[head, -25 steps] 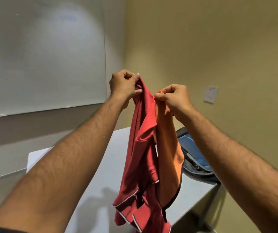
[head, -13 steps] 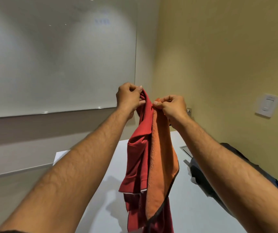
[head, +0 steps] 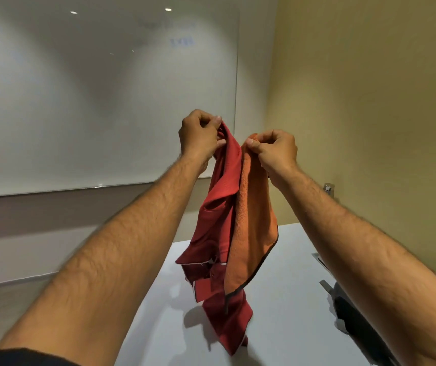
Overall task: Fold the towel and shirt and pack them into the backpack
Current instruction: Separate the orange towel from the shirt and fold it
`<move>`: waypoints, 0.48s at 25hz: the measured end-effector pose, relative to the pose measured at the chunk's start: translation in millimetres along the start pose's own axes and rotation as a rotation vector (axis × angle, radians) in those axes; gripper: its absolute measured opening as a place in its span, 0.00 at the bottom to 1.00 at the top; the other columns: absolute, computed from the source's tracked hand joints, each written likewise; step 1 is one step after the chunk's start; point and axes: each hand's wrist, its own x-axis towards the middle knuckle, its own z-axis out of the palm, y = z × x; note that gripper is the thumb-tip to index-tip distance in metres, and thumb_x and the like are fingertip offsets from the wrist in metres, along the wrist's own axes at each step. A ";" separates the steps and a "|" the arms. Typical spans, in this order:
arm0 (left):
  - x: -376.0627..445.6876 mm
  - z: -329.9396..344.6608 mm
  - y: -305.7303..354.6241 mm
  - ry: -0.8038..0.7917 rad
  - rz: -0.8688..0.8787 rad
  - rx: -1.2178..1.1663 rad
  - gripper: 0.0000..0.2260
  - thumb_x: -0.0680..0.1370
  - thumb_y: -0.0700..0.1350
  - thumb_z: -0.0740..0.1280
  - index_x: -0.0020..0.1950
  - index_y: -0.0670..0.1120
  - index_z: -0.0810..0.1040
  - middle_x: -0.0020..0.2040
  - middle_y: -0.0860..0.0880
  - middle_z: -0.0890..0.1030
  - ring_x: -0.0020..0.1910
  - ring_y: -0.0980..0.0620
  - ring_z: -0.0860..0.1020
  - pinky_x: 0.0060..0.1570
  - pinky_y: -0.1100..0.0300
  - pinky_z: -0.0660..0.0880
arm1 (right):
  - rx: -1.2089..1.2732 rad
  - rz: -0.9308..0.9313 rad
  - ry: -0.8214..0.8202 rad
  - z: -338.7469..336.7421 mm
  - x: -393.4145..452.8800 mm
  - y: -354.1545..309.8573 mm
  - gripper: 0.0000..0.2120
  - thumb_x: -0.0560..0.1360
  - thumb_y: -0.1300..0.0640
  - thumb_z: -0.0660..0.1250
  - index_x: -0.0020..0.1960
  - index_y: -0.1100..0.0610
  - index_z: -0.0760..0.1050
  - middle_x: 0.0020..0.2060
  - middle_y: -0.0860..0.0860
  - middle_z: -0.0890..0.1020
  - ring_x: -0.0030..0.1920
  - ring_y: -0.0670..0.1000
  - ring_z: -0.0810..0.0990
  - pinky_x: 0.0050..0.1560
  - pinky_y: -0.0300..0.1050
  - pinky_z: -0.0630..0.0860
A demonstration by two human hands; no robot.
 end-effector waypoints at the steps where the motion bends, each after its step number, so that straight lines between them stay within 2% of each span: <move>1: 7.7 -0.3 0.6 0.019 0.016 0.003 0.06 0.80 0.41 0.68 0.43 0.46 0.75 0.44 0.46 0.80 0.43 0.50 0.83 0.37 0.59 0.82 | -0.002 -0.021 0.011 4.2 8.7 -0.2 0.09 0.67 0.57 0.78 0.36 0.51 0.78 0.37 0.47 0.84 0.41 0.47 0.84 0.44 0.46 0.81; 4: 27.8 -5.4 -3.9 0.099 0.055 0.018 0.07 0.80 0.40 0.67 0.42 0.47 0.74 0.44 0.47 0.80 0.43 0.50 0.84 0.39 0.58 0.83 | 0.006 -0.048 0.013 16.8 32.8 5.8 0.08 0.70 0.56 0.77 0.39 0.51 0.78 0.40 0.47 0.83 0.43 0.47 0.83 0.48 0.47 0.82; 7: 40.1 -24.4 -22.7 0.183 0.039 0.024 0.08 0.80 0.39 0.67 0.41 0.47 0.74 0.42 0.47 0.79 0.42 0.49 0.83 0.39 0.57 0.83 | 0.058 0.028 -0.033 35.6 41.9 21.5 0.08 0.71 0.59 0.75 0.40 0.51 0.77 0.42 0.48 0.83 0.46 0.48 0.83 0.51 0.48 0.82; 12: 44.5 -74.7 -72.2 0.292 -0.053 0.051 0.09 0.80 0.38 0.67 0.41 0.46 0.73 0.41 0.47 0.78 0.40 0.50 0.82 0.39 0.57 0.83 | 0.050 0.165 -0.125 74.6 31.9 66.3 0.07 0.71 0.61 0.75 0.43 0.53 0.78 0.44 0.51 0.83 0.46 0.51 0.83 0.48 0.46 0.82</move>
